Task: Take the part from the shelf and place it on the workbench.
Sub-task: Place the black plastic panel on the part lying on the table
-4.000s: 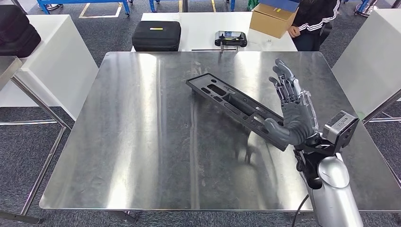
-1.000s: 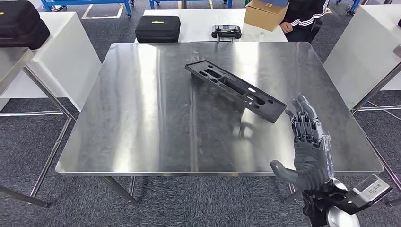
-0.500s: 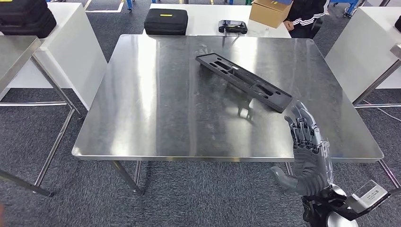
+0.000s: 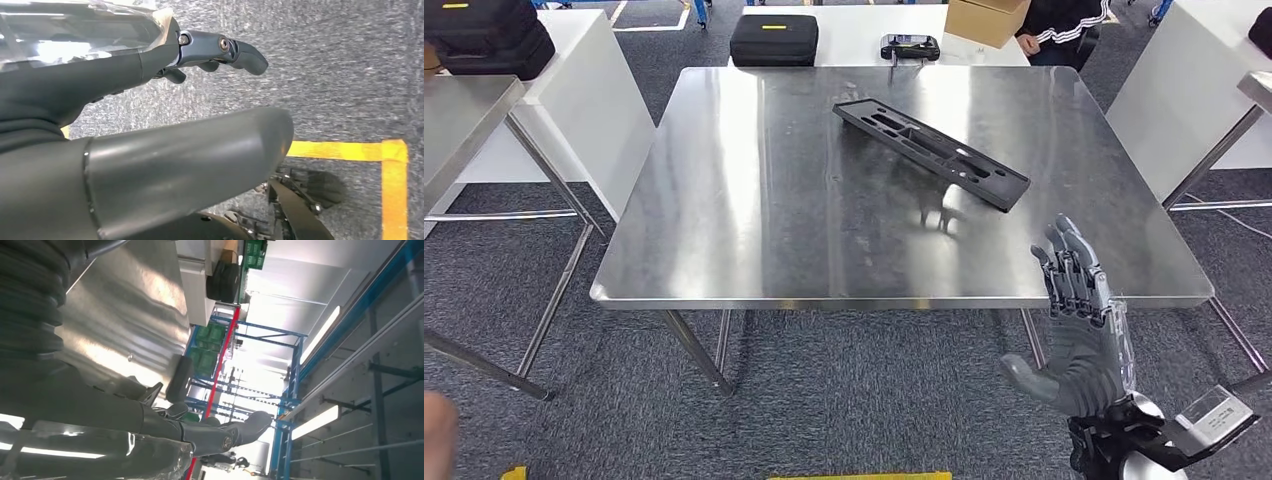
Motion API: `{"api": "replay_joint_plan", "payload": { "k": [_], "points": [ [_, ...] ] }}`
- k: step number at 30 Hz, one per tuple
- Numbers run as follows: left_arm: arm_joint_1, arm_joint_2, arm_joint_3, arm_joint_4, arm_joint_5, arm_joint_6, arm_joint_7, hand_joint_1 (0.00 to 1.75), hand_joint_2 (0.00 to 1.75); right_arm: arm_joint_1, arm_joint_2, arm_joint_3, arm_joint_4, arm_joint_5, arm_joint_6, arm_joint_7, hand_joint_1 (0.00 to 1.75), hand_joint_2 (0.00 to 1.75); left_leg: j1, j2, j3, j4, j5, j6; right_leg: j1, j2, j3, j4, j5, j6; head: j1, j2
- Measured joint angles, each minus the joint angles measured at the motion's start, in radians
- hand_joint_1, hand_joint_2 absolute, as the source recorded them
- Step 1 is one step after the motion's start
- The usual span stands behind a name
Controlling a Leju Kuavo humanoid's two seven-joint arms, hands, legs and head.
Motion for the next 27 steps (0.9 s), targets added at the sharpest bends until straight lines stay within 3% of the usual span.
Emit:
{"api": "replay_joint_plan", "payload": {
  "k": [2, 3, 4, 5, 6, 7, 9, 10, 13, 14, 16, 18, 19, 20, 21, 23, 24, 25, 27],
  "points": [
    [0.001, 0.001, 0.0, 0.0, -0.002, 0.001, -0.003, 0.0, 0.0, 0.002, 0.004, 0.0, -0.005, 0.004, -0.001, 0.003, 0.0, 1.75, 0.004, -0.001, -0.035, 0.113, -0.099, -0.011, -0.002, -0.003, -0.02, 0.001, 0.019, -0.011, -0.003, 0.0],
    [0.001, 0.002, 0.0, 0.0, -0.004, 0.001, -0.008, 0.0, 0.0, 0.004, 0.006, 0.0, -0.008, 0.006, -0.003, 0.006, 0.0, 1.75, 0.007, -0.001, -0.05, 0.176, -0.135, -0.016, -0.002, -0.004, -0.03, 0.001, 0.028, -0.012, -0.004, 0.0],
    [0.001, 0.003, 0.0, 0.0, -0.005, 0.0, -0.012, 0.0, 0.0, 0.006, 0.008, 0.0, -0.012, 0.008, -0.004, 0.009, 0.0, 1.75, 0.009, -0.001, -0.054, 0.217, -0.146, -0.021, -0.003, -0.004, -0.042, 0.003, 0.038, -0.01, -0.004, 0.0],
    [0.001, 0.004, 0.0, 0.0, -0.005, -0.002, -0.016, 0.0, 0.0, 0.008, 0.01, 0.0, -0.015, 0.009, -0.005, 0.012, 0.0, 1.75, 0.012, -0.001, -0.041, 0.225, -0.136, -0.024, -0.004, -0.004, -0.052, 0.007, 0.046, -0.006, -0.005, 0.0],
    [0.001, 0.005, 0.0, 0.0, -0.006, -0.003, -0.019, 0.0, 0.0, 0.01, 0.012, 0.0, -0.018, 0.011, -0.005, 0.016, 0.0, 1.75, 0.015, -0.001, -0.01, 0.196, -0.113, -0.026, -0.006, -0.004, -0.064, 0.011, 0.052, -0.002, -0.005, 0.0],
    [0.0, 0.006, 0.0, 0.0, -0.006, -0.004, -0.02, 0.0, 0.0, 0.011, 0.013, 0.0, -0.021, 0.014, -0.005, 0.019, 0.0, 1.75, 0.019, 0.0, 0.039, 0.133, -0.087, -0.028, -0.007, -0.004, -0.075, 0.019, 0.056, 0.003, -0.005, 0.0],
    [-0.001, 0.006, 0.0, 0.0, -0.005, -0.004, -0.023, 0.0, 0.0, 0.013, 0.015, -0.002, -0.028, 0.02, -0.007, 0.024, 0.0, 1.75, 0.021, -0.003, 0.124, 0.009, -0.068, -0.026, -0.006, -0.004, -0.093, 0.036, 0.061, 0.011, -0.006, 0.0],
    [-0.002, 0.006, 0.0, 0.0, -0.005, -0.004, -0.023, 0.0, 0.0, 0.013, 0.016, -0.002, -0.031, 0.023, -0.008, 0.027, 0.0, 1.75, 0.02, -0.005, 0.143, -0.026, -0.069, -0.021, -0.003, -0.004, -0.099, 0.042, 0.064, 0.016, -0.006, 0.0],
    [-0.002, 0.007, 0.0, 0.0, -0.005, 0.0, -0.025, 0.0, 0.0, 0.016, 0.019, -0.005, -0.034, 0.026, -0.01, 0.031, 0.0, 1.75, 0.014, -0.005, 0.125, -0.036, -0.062, 0.009, 0.0, -0.003, -0.112, 0.045, 0.078, 0.04, -0.004, 0.0],
    [-0.002, 0.007, 0.0, 0.0, -0.005, 0.001, -0.026, 0.0, 0.0, 0.018, 0.019, -0.006, -0.034, 0.026, -0.011, 0.032, 0.0, 1.75, 0.014, -0.003, 0.116, -0.038, -0.053, 0.021, 0.0, -0.002, -0.122, 0.054, 0.069, 0.044, -0.003, 0.0],
    [-0.002, 0.006, 0.0, 0.0, -0.005, 0.002, -0.029, 0.0, 0.0, 0.021, 0.02, -0.009, -0.034, 0.026, -0.012, 0.032, 0.0, 1.75, 0.015, 0.001, 0.093, -0.041, -0.032, 0.039, -0.003, 0.001, -0.159, 0.133, 0.006, 0.038, 0.001, 0.0],
    [-0.002, 0.007, 0.0, 0.0, -0.005, 0.003, -0.03, 0.0, 0.0, 0.024, 0.02, -0.01, -0.034, 0.026, -0.014, 0.033, 0.0, 1.75, 0.012, 0.004, 0.071, -0.04, -0.011, 0.046, -0.002, 0.002, -0.203, 0.27, -0.075, 0.035, 0.004, 0.0],
    [-0.002, 0.006, 0.0, 0.0, -0.005, 0.004, -0.03, 0.0, 0.0, 0.026, 0.02, -0.011, -0.034, 0.026, -0.017, 0.034, 0.0, 1.75, 0.01, 0.004, 0.059, -0.04, -0.001, 0.046, -0.002, 0.002, -0.211, 0.321, -0.096, 0.04, 0.004, 0.0],
    [-0.002, 0.006, 0.0, 0.0, -0.005, 0.006, -0.03, 0.0, 0.0, 0.03, 0.021, -0.014, -0.034, 0.026, -0.02, 0.035, 0.0, 1.75, 0.009, 0.005, 0.049, -0.039, 0.009, 0.045, -0.002, 0.002, -0.202, 0.338, -0.098, 0.047, 0.005, 0.0],
    [-0.002, 0.006, 0.0, 0.0, -0.005, 0.009, -0.029, 0.0, 0.0, 0.034, 0.021, -0.017, -0.034, 0.025, -0.023, 0.036, 0.0, 1.75, 0.009, 0.005, 0.038, -0.039, 0.018, 0.044, -0.002, 0.002, -0.171, 0.312, -0.085, 0.055, 0.005, 0.0],
    [-0.002, 0.005, 0.0, 0.0, -0.004, 0.013, -0.028, 0.0, 0.0, 0.039, 0.022, -0.026, -0.034, 0.024, -0.026, 0.037, 0.0, 1.75, 0.008, 0.004, 0.022, -0.038, 0.034, 0.038, -0.001, 0.002, -0.06, 0.161, -0.052, 0.062, 0.005, 0.0],
    [-0.002, 0.004, 0.0, 0.0, -0.004, 0.014, -0.028, 0.0, 0.0, 0.041, 0.022, -0.029, -0.034, 0.024, -0.027, 0.037, 0.0, 1.75, 0.007, 0.003, 0.017, -0.038, 0.042, 0.034, 0.003, 0.003, -0.008, 0.086, -0.043, 0.057, 0.004, 0.0],
    [-0.002, 0.002, 0.0, 0.0, -0.004, 0.015, -0.028, 0.0, 0.0, 0.045, 0.022, -0.033, -0.034, 0.023, -0.028, 0.036, 0.0, 1.75, 0.006, 0.003, 0.015, -0.039, 0.05, 0.028, 0.008, 0.003, 0.024, 0.033, -0.039, 0.05, 0.004, 0.0],
    [-0.002, 0.0, 0.0, 0.0, -0.004, 0.016, -0.027, 0.0, 0.0, 0.054, 0.022, -0.043, -0.035, 0.023, -0.03, 0.035, 0.0, 1.75, 0.004, 0.002, 0.014, -0.043, 0.065, 0.015, 0.017, 0.004, 0.034, 0.006, -0.036, 0.034, 0.005, 0.0]
  ]
}}
